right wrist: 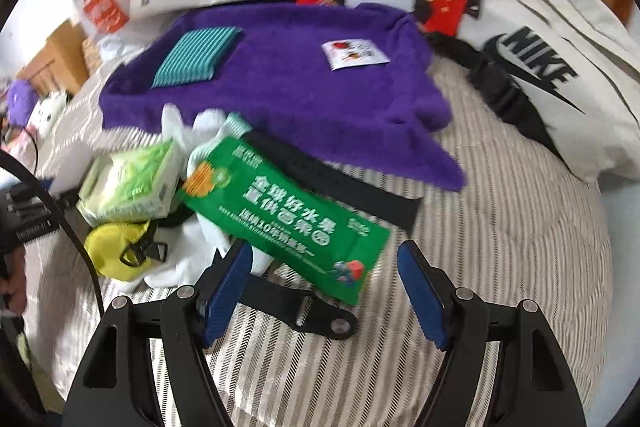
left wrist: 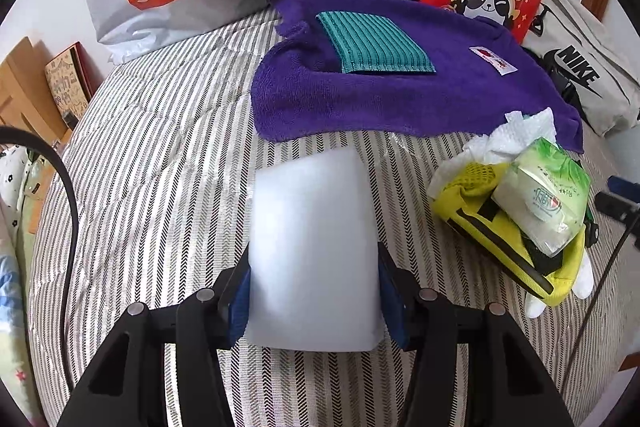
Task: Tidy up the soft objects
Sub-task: 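Grasp the green snack packet with the right gripper while the left gripper holds the sponge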
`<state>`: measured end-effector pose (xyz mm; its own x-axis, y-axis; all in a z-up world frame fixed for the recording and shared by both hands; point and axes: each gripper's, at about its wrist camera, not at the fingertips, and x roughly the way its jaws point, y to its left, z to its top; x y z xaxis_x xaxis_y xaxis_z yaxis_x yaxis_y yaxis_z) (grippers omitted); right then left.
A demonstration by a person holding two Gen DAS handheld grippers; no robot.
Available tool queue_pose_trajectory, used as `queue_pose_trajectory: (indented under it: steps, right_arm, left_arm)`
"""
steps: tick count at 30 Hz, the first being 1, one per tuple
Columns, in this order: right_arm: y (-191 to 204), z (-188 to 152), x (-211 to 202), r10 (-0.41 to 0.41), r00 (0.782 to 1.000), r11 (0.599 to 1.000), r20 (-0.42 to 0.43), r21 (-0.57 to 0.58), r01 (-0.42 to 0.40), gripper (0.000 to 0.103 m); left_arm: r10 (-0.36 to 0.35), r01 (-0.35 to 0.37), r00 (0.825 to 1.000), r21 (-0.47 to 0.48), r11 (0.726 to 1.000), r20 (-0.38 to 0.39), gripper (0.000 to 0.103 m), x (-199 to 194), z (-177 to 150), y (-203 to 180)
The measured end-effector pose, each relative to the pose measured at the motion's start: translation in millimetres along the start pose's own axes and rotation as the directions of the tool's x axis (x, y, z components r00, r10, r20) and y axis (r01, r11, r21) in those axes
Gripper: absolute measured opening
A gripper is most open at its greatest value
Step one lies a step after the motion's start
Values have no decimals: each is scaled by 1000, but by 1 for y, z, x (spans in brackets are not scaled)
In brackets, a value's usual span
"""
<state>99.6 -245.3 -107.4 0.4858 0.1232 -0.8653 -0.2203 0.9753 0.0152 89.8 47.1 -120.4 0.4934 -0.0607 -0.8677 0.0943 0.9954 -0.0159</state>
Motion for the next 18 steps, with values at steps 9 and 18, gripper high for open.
queue_pose_trajectory:
  steps: [9, 18]
  right_arm:
    - [29, 7, 31, -60, 998, 987, 27, -145, 63, 74]
    - [18, 12, 4, -9, 997, 992, 80, -128, 20, 14]
  left_arm:
    - [2, -2, 1000, 13, 1000, 6, 53, 0, -1, -2]
    - [2, -2, 1000, 21, 1000, 13, 53, -1, -3, -2]
